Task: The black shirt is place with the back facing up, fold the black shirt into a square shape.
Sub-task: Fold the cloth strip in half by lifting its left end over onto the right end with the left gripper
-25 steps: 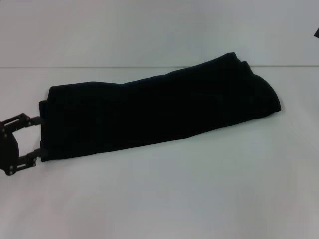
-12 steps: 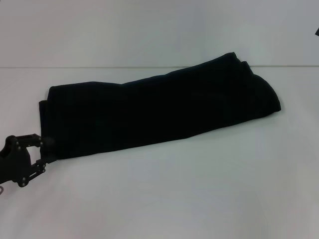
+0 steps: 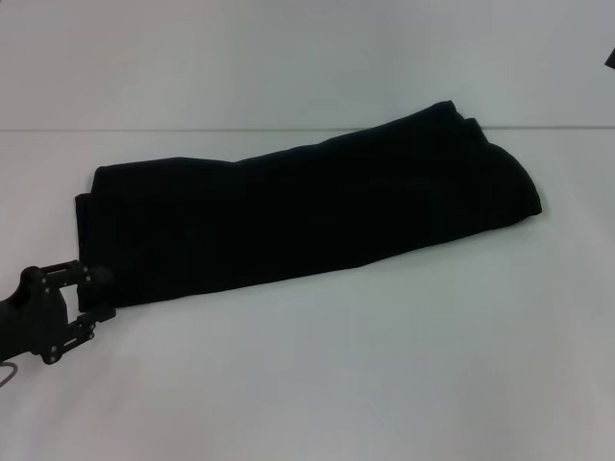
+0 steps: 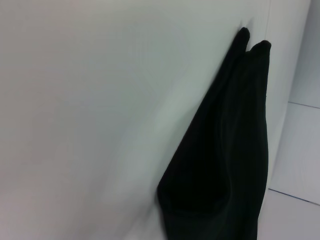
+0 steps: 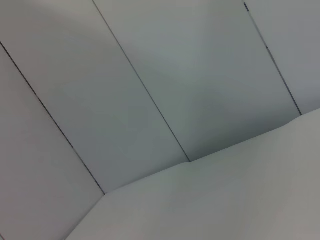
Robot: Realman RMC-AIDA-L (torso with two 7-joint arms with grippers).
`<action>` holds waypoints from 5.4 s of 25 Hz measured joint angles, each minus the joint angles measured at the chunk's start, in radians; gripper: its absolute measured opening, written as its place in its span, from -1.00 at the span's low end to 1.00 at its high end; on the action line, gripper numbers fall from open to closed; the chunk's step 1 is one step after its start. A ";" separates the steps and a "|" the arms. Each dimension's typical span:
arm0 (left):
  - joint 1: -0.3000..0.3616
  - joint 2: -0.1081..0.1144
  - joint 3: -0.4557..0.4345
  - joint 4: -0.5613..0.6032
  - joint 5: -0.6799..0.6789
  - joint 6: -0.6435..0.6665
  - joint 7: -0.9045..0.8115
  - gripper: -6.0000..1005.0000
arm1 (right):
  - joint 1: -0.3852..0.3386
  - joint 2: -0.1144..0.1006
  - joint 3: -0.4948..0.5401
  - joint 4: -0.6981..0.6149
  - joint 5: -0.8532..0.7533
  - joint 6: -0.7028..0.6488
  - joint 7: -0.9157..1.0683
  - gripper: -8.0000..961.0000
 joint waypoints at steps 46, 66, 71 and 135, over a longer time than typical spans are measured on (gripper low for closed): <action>-0.019 -0.027 -0.067 -0.062 -0.173 -0.141 0.108 0.32 | 0.002 -0.009 0.012 -0.001 0.003 -0.030 0.002 0.58; -0.037 0.019 0.014 -0.065 -0.030 -0.074 0.088 0.34 | 0.003 -0.008 0.012 -0.001 0.004 -0.034 0.000 0.58; -0.050 0.021 0.062 -0.063 -0.030 -0.086 0.101 0.43 | 0.001 -0.008 0.012 -0.001 0.010 -0.036 0.000 0.58; -0.127 -0.006 -0.019 -0.151 -0.086 -0.260 0.203 0.72 | -0.016 -0.008 0.051 -0.001 0.015 -0.087 0.000 0.57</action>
